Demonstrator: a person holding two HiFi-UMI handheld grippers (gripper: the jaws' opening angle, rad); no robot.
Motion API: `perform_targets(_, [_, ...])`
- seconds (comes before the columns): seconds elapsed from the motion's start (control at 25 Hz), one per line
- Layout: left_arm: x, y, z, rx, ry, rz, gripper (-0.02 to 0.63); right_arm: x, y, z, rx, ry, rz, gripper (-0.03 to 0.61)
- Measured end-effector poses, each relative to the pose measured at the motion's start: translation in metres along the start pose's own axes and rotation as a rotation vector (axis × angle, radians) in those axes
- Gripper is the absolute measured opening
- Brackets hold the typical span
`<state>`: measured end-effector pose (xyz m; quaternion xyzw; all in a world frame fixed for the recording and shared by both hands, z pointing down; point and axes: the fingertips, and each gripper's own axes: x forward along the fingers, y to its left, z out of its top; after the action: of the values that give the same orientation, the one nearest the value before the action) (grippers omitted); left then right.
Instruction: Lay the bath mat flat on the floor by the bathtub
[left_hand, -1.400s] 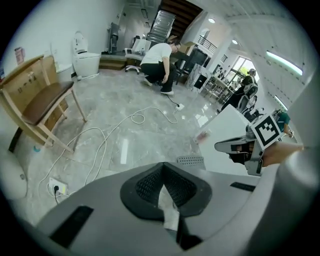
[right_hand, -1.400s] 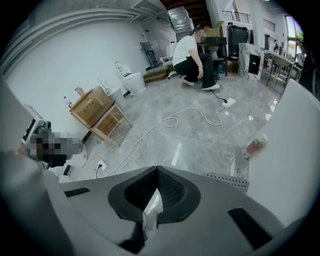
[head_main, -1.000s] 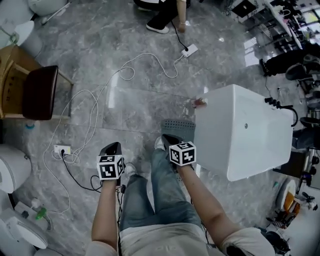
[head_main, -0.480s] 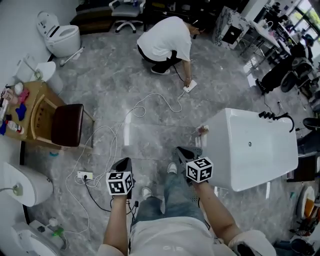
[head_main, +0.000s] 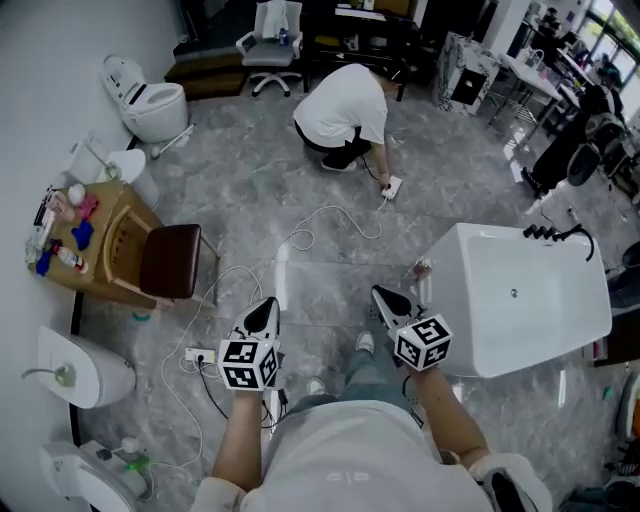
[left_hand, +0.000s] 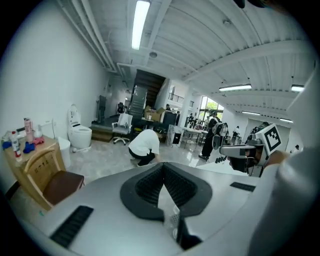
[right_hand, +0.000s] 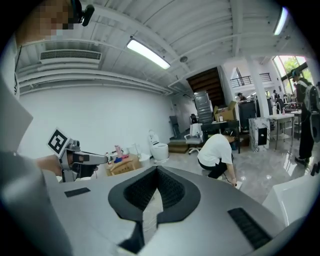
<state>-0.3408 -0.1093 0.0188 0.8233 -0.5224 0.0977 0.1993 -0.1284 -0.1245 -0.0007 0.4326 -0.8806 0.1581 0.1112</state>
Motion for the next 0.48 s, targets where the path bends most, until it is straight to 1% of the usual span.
perform_targets(0.24, [-0.042,-0.011,0.046,0.069,-0.124,-0.006,0.017,-0.022,0.034,0.039,-0.057,-0.109,0.031,0.021])
perform_targets(0.36, [-0.055,-0.021,0.059,0.098,-0.177,-0.008,0.017,-0.031,0.043,0.049,-0.064,-0.143,0.045,0.021])
perform_targets(0.48, [-0.062,-0.027,0.068,0.105,-0.210,-0.012,0.017,-0.035,0.054,0.053,-0.093,-0.157,0.057,0.021])
